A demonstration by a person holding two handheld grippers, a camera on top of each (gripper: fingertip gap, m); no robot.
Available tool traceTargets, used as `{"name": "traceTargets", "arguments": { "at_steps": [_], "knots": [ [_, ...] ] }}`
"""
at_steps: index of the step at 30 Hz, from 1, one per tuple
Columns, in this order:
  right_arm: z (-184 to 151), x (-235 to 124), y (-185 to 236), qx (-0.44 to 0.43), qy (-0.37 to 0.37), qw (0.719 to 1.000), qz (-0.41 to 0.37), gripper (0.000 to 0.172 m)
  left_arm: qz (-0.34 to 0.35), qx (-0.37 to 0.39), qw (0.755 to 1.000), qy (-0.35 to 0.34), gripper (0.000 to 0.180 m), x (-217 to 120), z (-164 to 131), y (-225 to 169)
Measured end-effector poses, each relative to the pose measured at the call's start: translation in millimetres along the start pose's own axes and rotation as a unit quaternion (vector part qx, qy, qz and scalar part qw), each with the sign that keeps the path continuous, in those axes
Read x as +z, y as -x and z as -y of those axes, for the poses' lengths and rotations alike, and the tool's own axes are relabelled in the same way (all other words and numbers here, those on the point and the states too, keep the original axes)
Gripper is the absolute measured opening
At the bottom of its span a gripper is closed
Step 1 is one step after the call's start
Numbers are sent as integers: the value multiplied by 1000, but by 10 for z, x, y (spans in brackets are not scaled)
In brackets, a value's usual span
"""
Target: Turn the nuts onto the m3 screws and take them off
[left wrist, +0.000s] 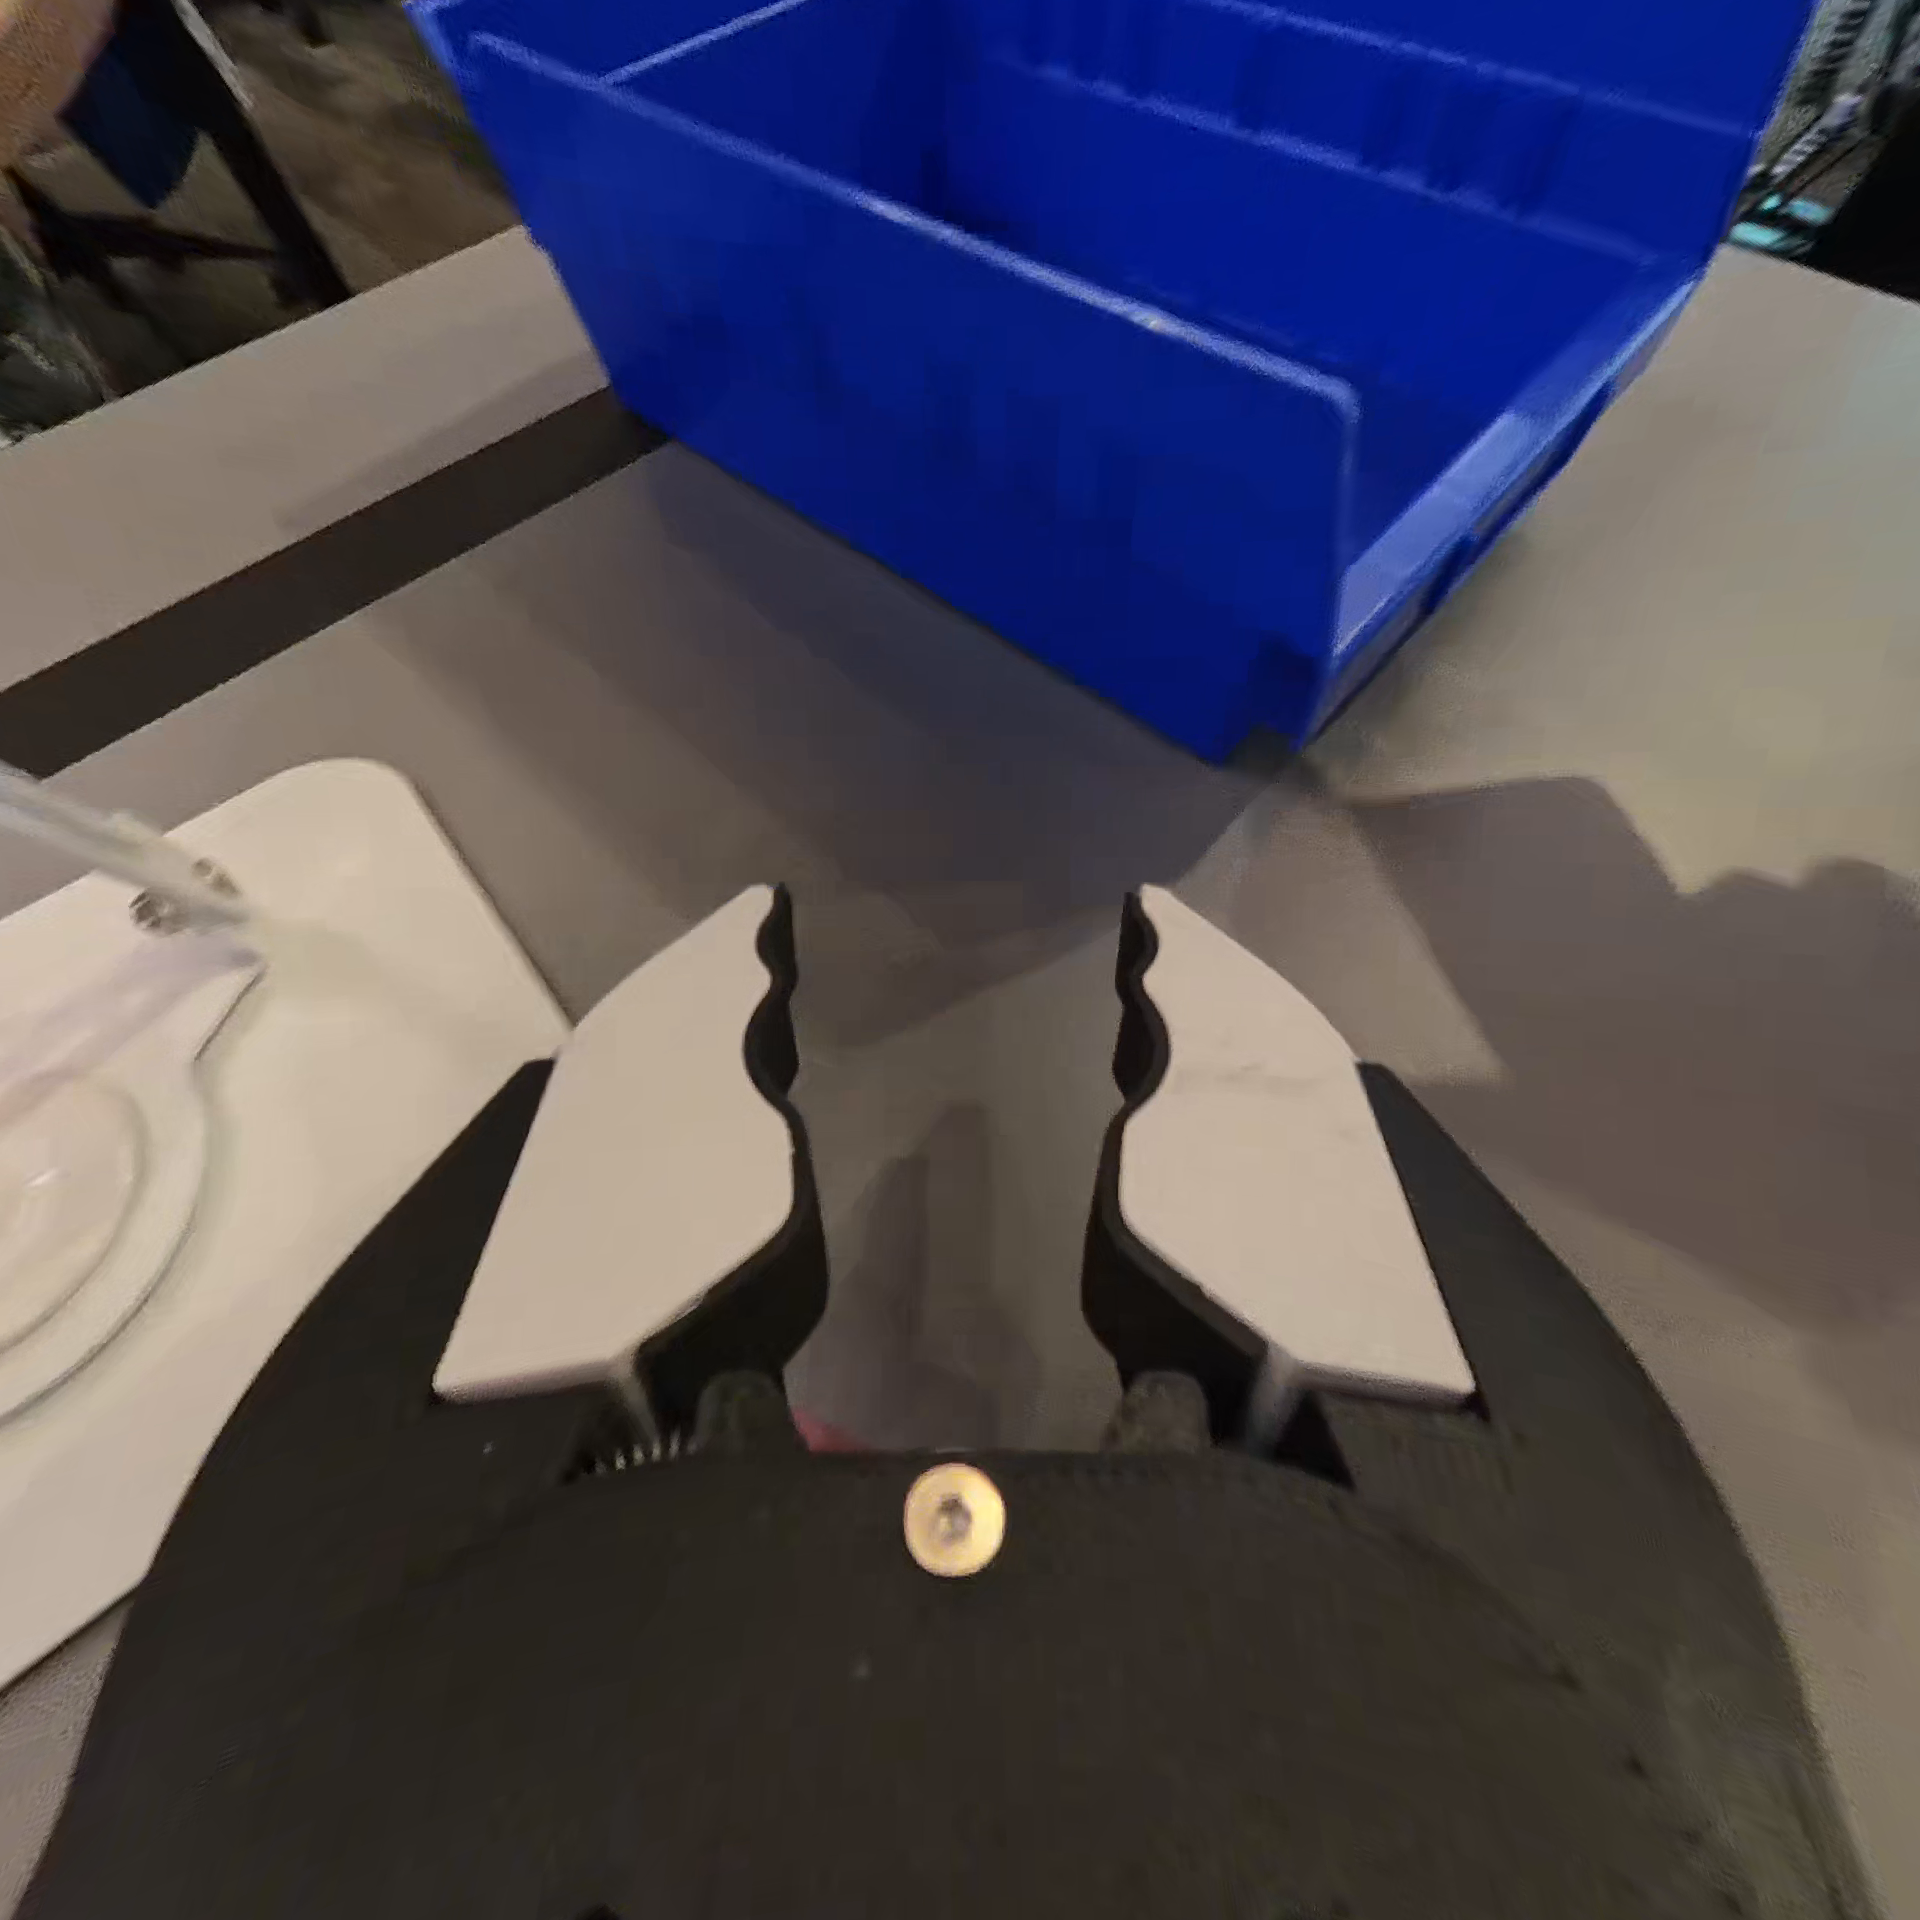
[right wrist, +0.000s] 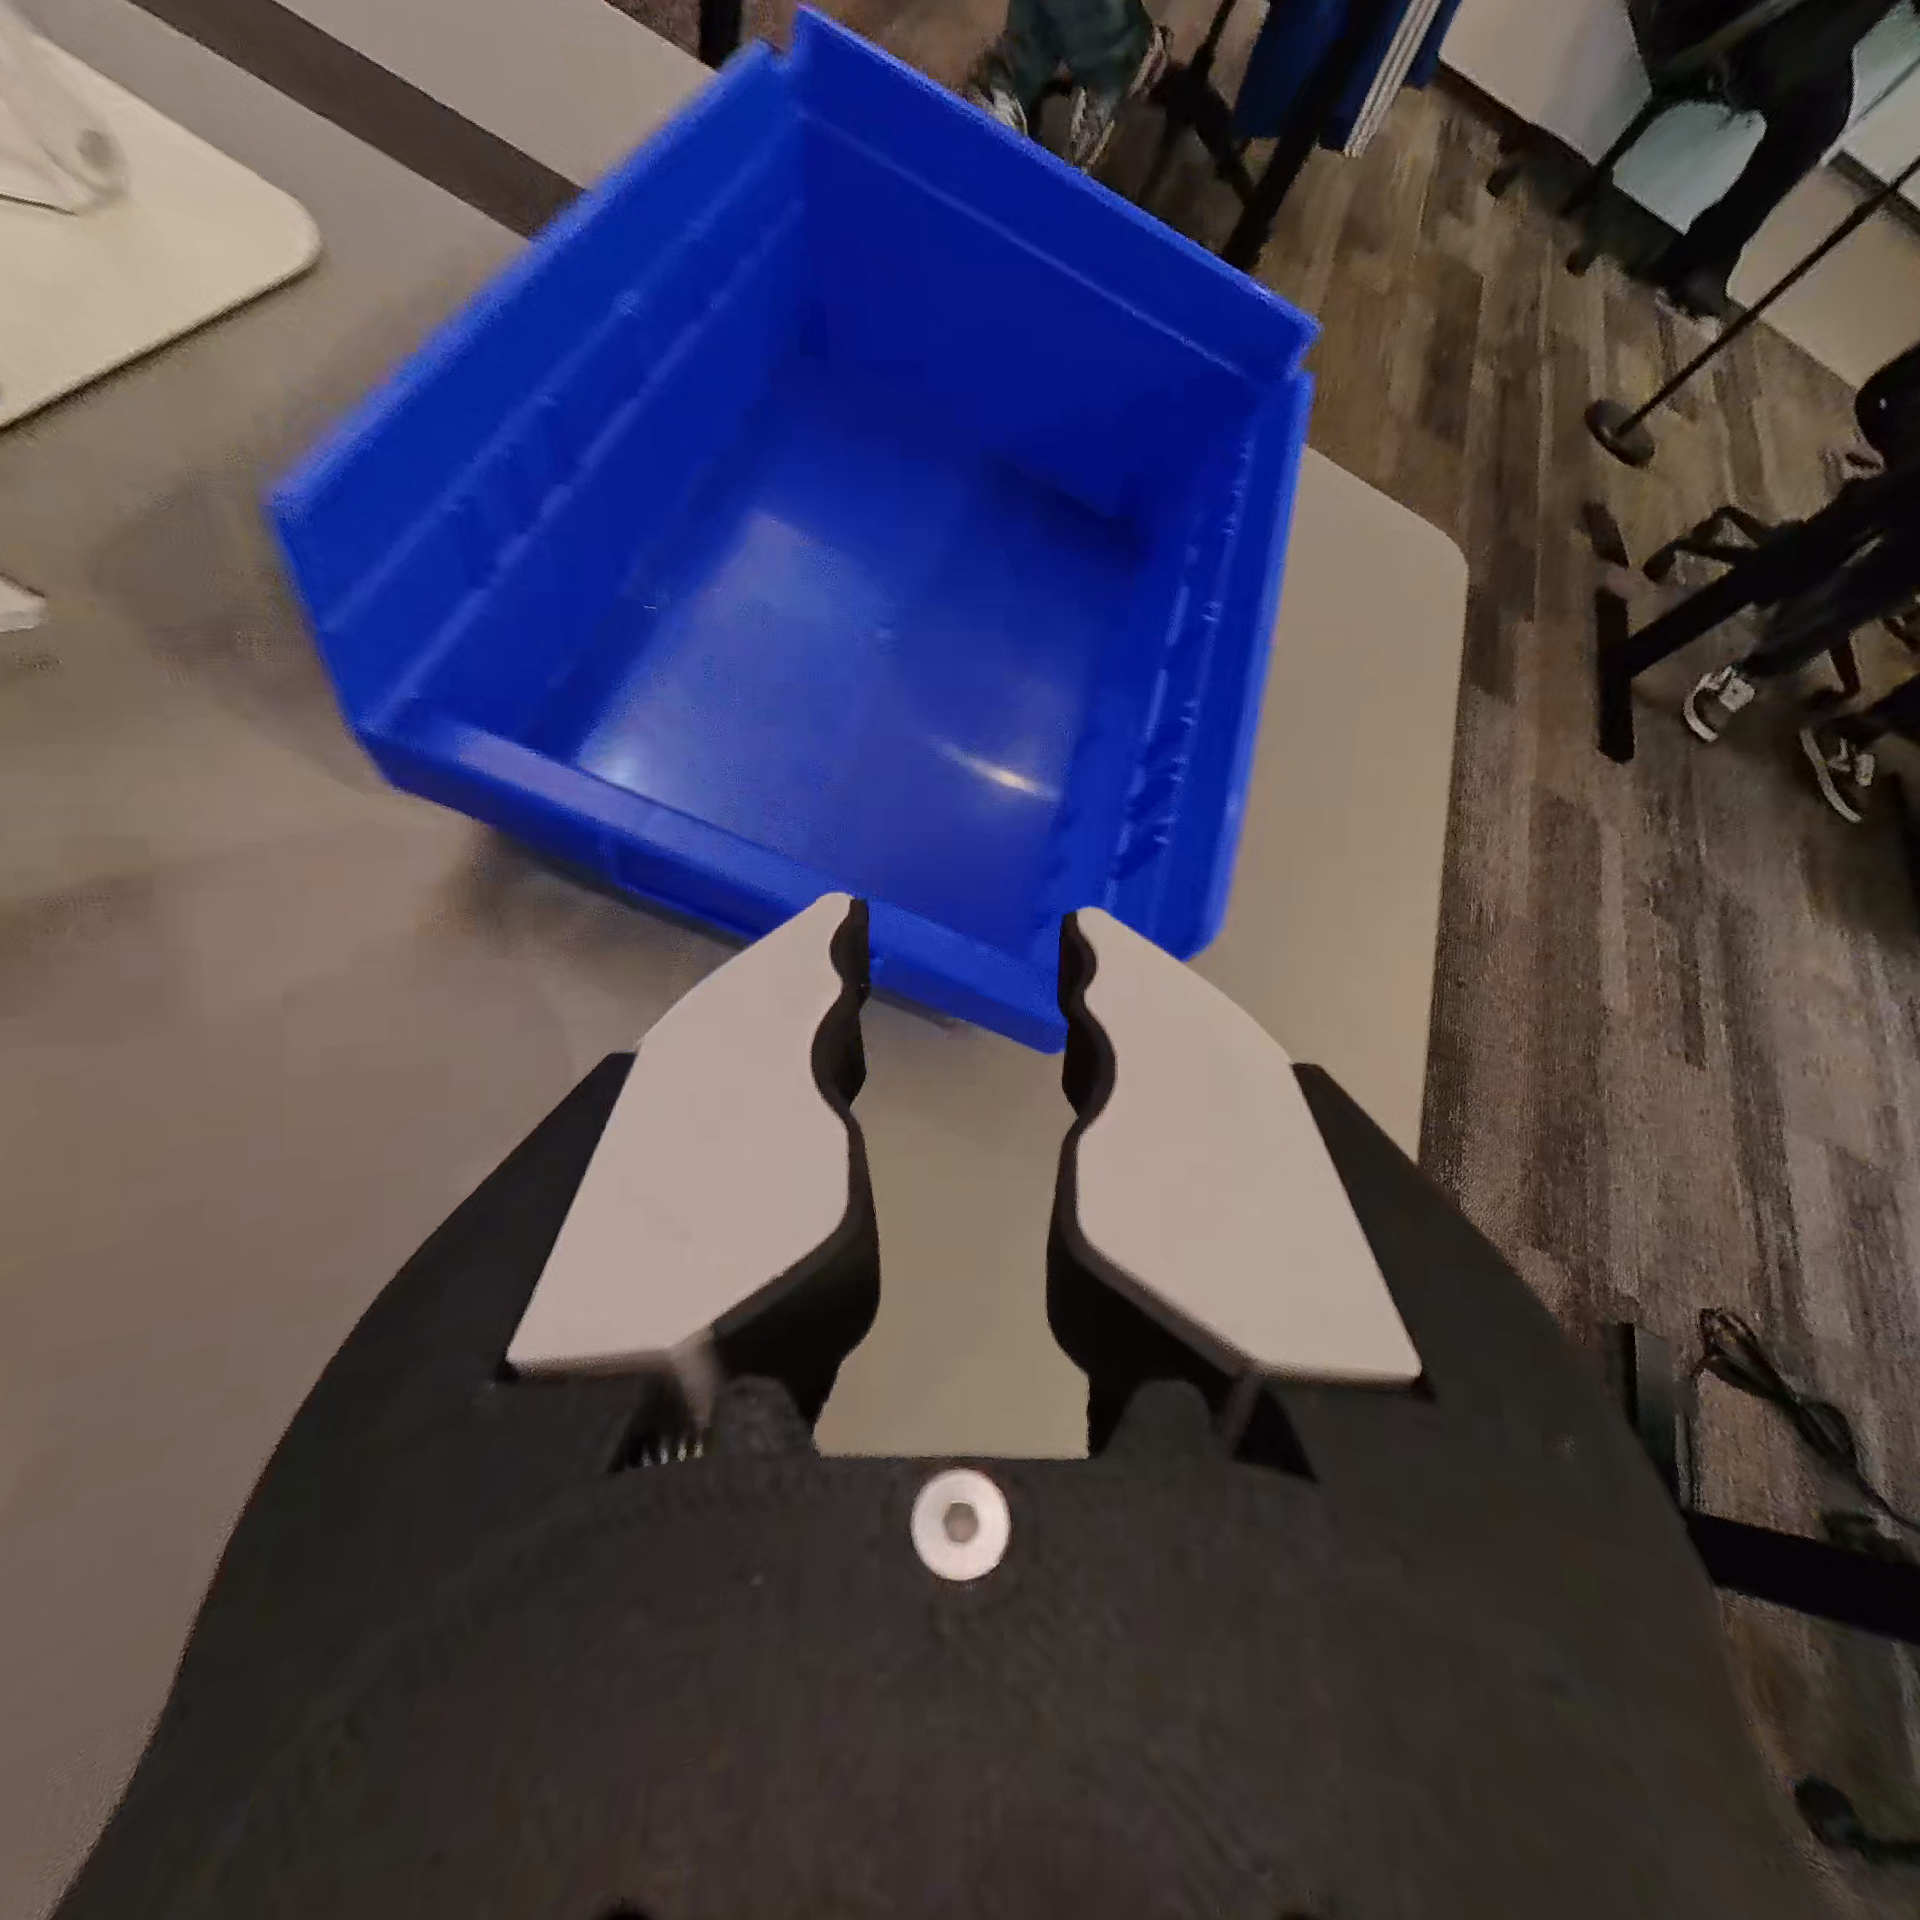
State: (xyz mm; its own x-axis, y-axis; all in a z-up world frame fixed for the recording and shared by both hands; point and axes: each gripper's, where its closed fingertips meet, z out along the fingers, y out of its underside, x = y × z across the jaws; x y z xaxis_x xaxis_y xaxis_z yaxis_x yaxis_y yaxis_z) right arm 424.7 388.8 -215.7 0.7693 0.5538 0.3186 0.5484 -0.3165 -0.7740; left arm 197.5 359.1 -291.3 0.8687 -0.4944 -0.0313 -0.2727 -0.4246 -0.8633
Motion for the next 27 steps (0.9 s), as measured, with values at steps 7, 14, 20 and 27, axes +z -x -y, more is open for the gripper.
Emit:
{"name": "traceTargets", "arguments": {
  "at_steps": [7, 14, 20, 27],
  "knots": [
    [280, -207, 750, -23, -39, 999, 19, 42, 72, 25, 997, -6, 65, -341, -112, 309],
    [559, -44, 1472, -41, -58, 996, 56, 46, 108, 36, 993, -19, 65, -637, -162, 499],
    [841, 214, 1958, -80, -71, 993, 53, 53, 135, 27, 990, -25, 66, -905, -255, 782],
    [1089, 613, 2363, -103, -78, 991, 43, 65, 179, -7, 983, -36, 67, -1138, -428, 1345]
  ]
}}
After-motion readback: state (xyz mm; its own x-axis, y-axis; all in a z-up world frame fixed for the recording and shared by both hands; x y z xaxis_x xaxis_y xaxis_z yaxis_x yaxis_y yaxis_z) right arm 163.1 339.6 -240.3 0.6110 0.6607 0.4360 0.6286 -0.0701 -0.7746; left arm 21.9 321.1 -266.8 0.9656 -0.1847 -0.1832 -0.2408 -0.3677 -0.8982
